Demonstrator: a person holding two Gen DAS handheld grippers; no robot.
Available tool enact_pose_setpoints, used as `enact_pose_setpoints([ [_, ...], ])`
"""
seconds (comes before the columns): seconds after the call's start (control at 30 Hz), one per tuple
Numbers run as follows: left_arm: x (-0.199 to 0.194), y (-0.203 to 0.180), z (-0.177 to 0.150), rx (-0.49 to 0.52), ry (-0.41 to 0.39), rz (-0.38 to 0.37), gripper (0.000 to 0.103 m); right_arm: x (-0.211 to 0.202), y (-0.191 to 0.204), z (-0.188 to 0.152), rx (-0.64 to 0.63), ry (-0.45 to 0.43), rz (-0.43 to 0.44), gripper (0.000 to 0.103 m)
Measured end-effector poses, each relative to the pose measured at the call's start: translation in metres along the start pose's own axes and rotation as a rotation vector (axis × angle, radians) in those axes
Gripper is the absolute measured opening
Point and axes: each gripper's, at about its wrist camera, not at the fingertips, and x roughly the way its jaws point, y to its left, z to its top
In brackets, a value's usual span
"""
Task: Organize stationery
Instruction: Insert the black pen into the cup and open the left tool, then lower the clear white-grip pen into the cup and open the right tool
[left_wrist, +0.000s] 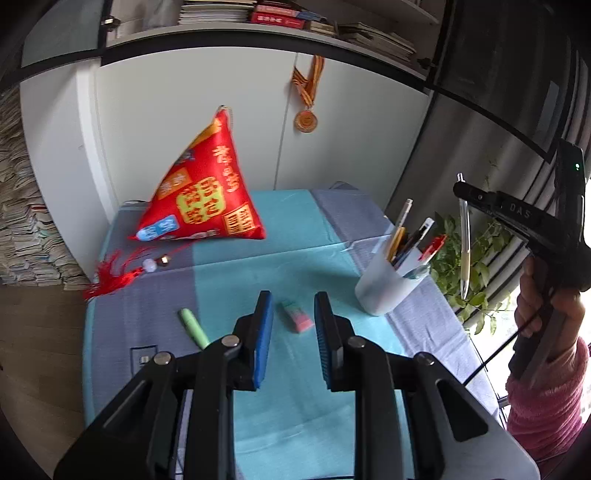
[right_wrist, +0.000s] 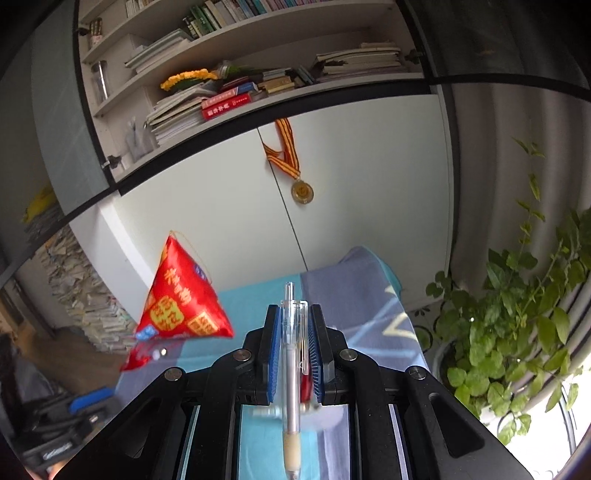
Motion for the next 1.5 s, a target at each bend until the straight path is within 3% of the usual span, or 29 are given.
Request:
enact_pose_setpoints([
  [0.23, -0.008, 0.057, -0.033, -0.130, 0.046, 0.094, 0.022, 0.028, 0.013, 0.004, -0.026, -0.133, -0.079, 0.015],
  [0.47, -0.009, 0.088, -0.045, -0.208, 0.055, 0.118, 0.022, 0.042, 0.016, -0.018, -0.069, -0.221, -0.185, 0.015],
  [0.77, 0.003, 0.089, -0.048, -0.199, 0.087, 0.088, 0.022, 0.039, 0.000, -0.033, -0.017, -0.170, -0.184, 0.015],
  [1.13, 0.009, 0.087, -0.052, -0.194, 0.109, 0.078, 0.022, 0.026, -0.008, -0.047, 0.017, -0.106, -0.118, 0.015],
  [1.3, 0.009, 0.084, -0.054, -0.191, 0.113, 0.072, 0.022, 0.018, -0.002, -0.030, 0.012, -0.185, -0.138, 0.015],
  [1.4, 0.009, 0.082, -0.055, -0.189, 0.115, 0.071, 0.022, 0.021, 0.010, -0.021, -0.038, -0.239, -0.194, 0.015],
  [1.5, 0.009, 0.081, -0.058, -0.181, 0.120, 0.071, 0.022, 0.025, 0.014, -0.018, -0.052, -0.206, -0.176, 0.015],
])
